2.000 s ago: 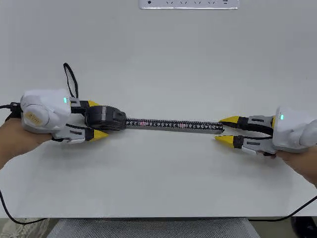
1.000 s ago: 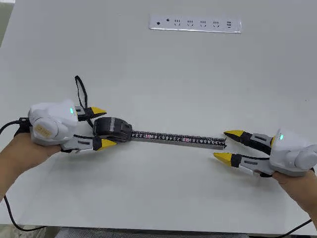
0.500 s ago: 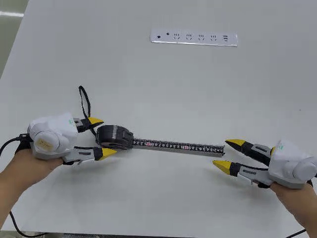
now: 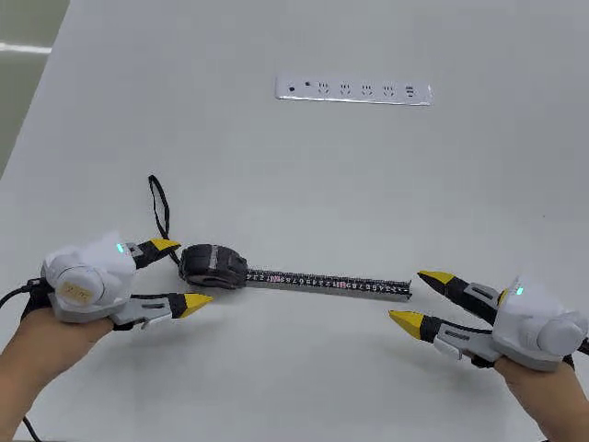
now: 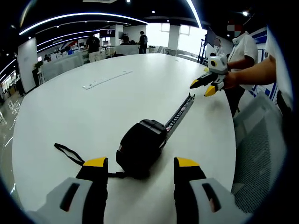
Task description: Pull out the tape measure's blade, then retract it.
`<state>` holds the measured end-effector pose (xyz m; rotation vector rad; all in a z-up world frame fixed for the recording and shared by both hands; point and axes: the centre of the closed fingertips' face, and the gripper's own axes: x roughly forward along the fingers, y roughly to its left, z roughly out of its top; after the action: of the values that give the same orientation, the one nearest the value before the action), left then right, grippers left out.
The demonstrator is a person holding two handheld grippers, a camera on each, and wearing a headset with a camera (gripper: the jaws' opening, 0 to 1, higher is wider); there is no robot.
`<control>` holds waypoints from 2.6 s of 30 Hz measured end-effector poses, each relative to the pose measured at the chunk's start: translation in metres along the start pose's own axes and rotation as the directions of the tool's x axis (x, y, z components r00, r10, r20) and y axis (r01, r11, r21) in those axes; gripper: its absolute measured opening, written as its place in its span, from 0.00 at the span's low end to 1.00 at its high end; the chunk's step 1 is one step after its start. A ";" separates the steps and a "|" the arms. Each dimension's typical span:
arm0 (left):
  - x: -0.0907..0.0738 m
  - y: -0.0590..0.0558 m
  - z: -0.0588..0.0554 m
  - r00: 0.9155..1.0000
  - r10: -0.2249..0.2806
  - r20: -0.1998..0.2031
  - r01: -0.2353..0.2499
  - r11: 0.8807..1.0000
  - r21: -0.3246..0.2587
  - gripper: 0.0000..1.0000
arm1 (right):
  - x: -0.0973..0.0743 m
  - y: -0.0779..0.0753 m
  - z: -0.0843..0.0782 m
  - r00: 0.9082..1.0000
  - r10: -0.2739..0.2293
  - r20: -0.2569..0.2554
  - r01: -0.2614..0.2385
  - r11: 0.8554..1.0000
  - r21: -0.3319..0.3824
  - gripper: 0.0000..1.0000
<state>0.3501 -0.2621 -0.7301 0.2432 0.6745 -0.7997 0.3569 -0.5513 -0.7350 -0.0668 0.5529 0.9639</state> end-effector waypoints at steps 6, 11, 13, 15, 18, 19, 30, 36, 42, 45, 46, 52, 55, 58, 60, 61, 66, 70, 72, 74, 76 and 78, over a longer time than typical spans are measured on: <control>-0.007 -0.001 -0.005 0.999 0.035 0.006 -0.034 0.999 -0.032 0.55 | -0.007 0.004 0.003 1.000 -0.025 0.012 0.025 1.000 0.003 0.49; -0.015 0.001 -0.007 0.998 0.063 0.024 -0.061 0.996 -0.071 0.56 | -0.010 0.013 0.006 0.999 -0.025 0.032 0.025 1.000 -0.010 0.49; -0.018 0.001 -0.006 0.997 0.072 0.032 -0.069 0.994 -0.082 0.56 | -0.011 0.014 0.005 0.999 -0.036 0.022 0.036 0.999 -0.006 0.51; -0.020 -0.001 -0.006 0.996 0.079 0.035 -0.075 0.994 -0.082 0.56 | -0.012 0.017 0.005 0.999 -0.038 0.028 0.038 0.999 -0.005 0.51; -0.025 -0.004 -0.006 0.995 0.086 0.042 -0.082 0.992 -0.091 0.56 | -0.014 0.019 0.004 0.998 -0.045 0.031 0.045 0.999 0.001 0.52; -0.025 -0.005 -0.006 0.995 0.087 0.044 -0.082 0.992 -0.093 0.56 | -0.014 0.020 0.004 0.998 -0.047 0.031 0.047 0.999 0.002 0.52; -0.037 -0.014 -0.009 0.992 0.110 0.070 -0.100 0.987 -0.126 0.57 | -0.022 0.027 0.003 0.997 -0.077 0.033 0.076 0.997 0.008 0.54; -0.043 -0.018 -0.012 0.989 0.124 0.078 -0.112 0.983 -0.148 0.57 | -0.026 0.032 0.001 0.996 -0.087 0.031 0.087 0.996 0.012 0.54; -0.054 -0.020 -0.019 0.987 0.138 0.083 -0.122 0.978 -0.166 0.57 | -0.032 0.037 -0.004 0.995 -0.093 0.027 0.092 0.996 0.016 0.55; -0.058 -0.023 -0.022 0.987 0.142 0.079 -0.127 0.978 -0.168 0.58 | -0.037 0.039 -0.006 0.994 -0.105 0.024 0.104 0.994 0.013 0.55; -0.059 -0.024 -0.023 0.987 0.142 0.079 -0.127 0.977 -0.170 0.58 | -0.039 0.039 -0.006 0.993 -0.112 0.028 0.111 0.994 0.012 0.54; -0.063 -0.032 -0.030 0.986 0.150 0.078 -0.133 0.974 -0.186 0.58 | -0.045 0.043 -0.009 0.991 -0.132 0.037 0.131 0.991 0.021 0.55; -0.065 -0.036 -0.030 0.983 0.155 0.093 -0.132 0.967 -0.218 0.58 | -0.047 0.047 -0.012 0.990 -0.135 0.038 0.134 0.991 0.025 0.55; -0.066 -0.041 -0.034 0.984 0.158 0.080 -0.138 0.968 -0.208 0.59 | -0.048 0.051 -0.015 0.990 -0.134 0.036 0.133 0.991 0.031 0.55; -0.068 -0.039 -0.037 0.982 0.163 0.092 -0.138 0.963 -0.231 0.60 | -0.050 0.053 -0.017 0.990 -0.139 0.036 0.138 0.990 0.034 0.55; -0.069 -0.039 -0.038 0.982 0.166 0.093 -0.141 0.962 -0.236 0.60 | -0.051 0.054 -0.018 0.990 -0.140 0.036 0.138 0.990 0.038 0.55; -0.070 -0.042 -0.044 0.981 0.173 0.086 -0.149 0.961 -0.233 0.61 | -0.053 0.059 -0.022 0.989 -0.143 0.035 0.141 0.989 0.046 0.56; -0.072 -0.044 -0.044 0.979 0.184 0.091 -0.158 0.957 -0.242 0.62 | -0.055 0.061 -0.023 0.988 -0.149 0.038 0.146 0.988 0.052 0.57; -0.072 -0.047 -0.045 0.978 0.186 0.092 -0.159 0.957 -0.244 0.62 | -0.056 0.062 -0.024 0.988 -0.150 0.039 0.147 0.988 0.054 0.57; -0.072 -0.049 -0.047 0.979 0.187 0.086 -0.162 0.957 -0.240 0.63 | -0.056 0.062 -0.026 0.988 -0.152 0.036 0.150 0.987 0.056 0.57; -0.071 -0.050 -0.048 0.979 0.187 0.086 -0.161 0.957 -0.243 0.64 | -0.058 0.062 -0.027 0.987 -0.156 0.040 0.153 0.986 0.063 0.58; -0.071 -0.052 -0.049 0.979 0.186 0.086 -0.160 0.956 -0.246 0.65 | -0.059 0.062 -0.026 0.986 -0.162 0.044 0.159 0.985 0.067 0.59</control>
<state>0.2542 -0.2345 -0.7201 0.0390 0.6312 -0.5530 0.2707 -0.5678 -0.7184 -0.0306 0.5244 0.7890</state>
